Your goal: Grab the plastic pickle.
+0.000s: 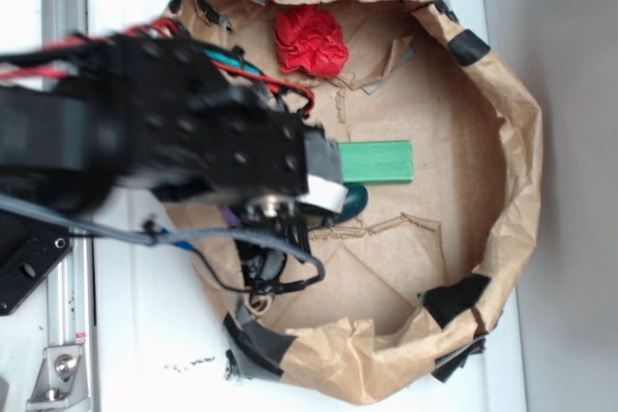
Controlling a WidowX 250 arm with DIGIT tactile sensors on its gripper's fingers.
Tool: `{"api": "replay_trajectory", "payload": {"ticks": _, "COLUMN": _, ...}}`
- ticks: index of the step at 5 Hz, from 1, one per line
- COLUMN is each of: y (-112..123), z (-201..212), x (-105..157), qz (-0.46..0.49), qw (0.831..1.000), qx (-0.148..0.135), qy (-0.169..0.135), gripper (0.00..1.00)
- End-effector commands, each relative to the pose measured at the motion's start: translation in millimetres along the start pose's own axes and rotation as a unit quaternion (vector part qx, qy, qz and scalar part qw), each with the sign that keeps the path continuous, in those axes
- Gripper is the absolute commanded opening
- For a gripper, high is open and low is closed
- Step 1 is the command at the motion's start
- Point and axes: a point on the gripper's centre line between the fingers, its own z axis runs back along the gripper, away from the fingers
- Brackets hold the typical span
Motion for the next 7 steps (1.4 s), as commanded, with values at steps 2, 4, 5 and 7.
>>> {"api": "replay_trajectory", "payload": {"ticks": 2, "y": 14, "z": 106, "x": 17, "qz": 0.033, "qw": 0.996, "qx": 0.052, "qy": -0.064, "gripper": 0.0}}
{"api": "replay_trajectory", "payload": {"ticks": 4, "y": 29, "z": 78, "x": 21, "qz": 0.048, "qw": 0.997, "qx": 0.044, "qy": -0.044, "gripper": 1.0}}
{"api": "replay_trajectory", "payload": {"ticks": 5, "y": 27, "z": 44, "x": 23, "qz": 0.04, "qw": 0.998, "qx": 0.028, "qy": -0.036, "gripper": 1.0}}
{"api": "replay_trajectory", "payload": {"ticks": 7, "y": 21, "z": -11, "x": 19, "qz": -0.004, "qw": 1.0, "qx": -0.019, "qy": -0.016, "gripper": 1.0}}
